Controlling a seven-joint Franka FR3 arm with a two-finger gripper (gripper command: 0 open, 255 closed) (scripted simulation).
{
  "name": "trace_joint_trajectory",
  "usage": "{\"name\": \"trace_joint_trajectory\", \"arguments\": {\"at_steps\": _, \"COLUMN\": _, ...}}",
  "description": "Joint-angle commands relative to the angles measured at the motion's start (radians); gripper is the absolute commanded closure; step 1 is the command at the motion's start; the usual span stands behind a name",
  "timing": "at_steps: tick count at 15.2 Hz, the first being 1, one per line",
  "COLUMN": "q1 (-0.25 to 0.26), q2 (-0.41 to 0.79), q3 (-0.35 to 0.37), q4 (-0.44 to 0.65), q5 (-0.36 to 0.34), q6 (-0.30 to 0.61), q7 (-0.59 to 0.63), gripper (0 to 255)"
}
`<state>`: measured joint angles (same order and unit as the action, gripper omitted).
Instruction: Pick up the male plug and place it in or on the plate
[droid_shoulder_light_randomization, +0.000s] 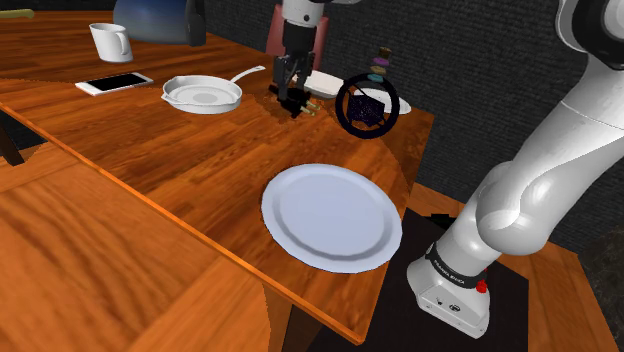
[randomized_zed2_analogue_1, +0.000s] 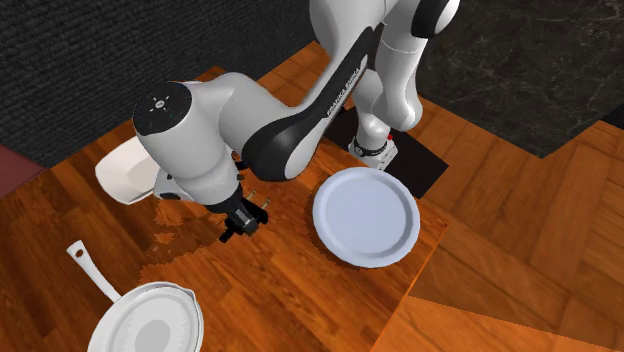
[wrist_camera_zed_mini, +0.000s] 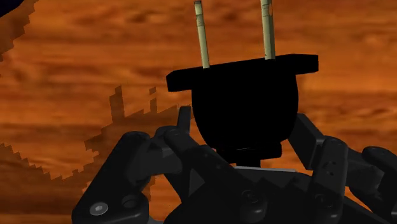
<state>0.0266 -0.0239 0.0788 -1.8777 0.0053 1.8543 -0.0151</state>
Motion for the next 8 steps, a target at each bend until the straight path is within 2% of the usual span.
{"name": "trace_joint_trajectory", "arguments": {"at_steps": 1, "q1": 0.011, "q2": -0.051, "q3": 0.011, "q4": -0.053, "q5": 0.005, "q6": 0.003, "q7": 0.020, "gripper": 255}}
{"name": "trace_joint_trajectory", "arguments": {"at_steps": 8, "q1": 0.062, "q2": -0.265, "q3": 0.068, "q4": -0.268, "q5": 0.041, "q6": 0.007, "q7": 0.112, "gripper": 255}}
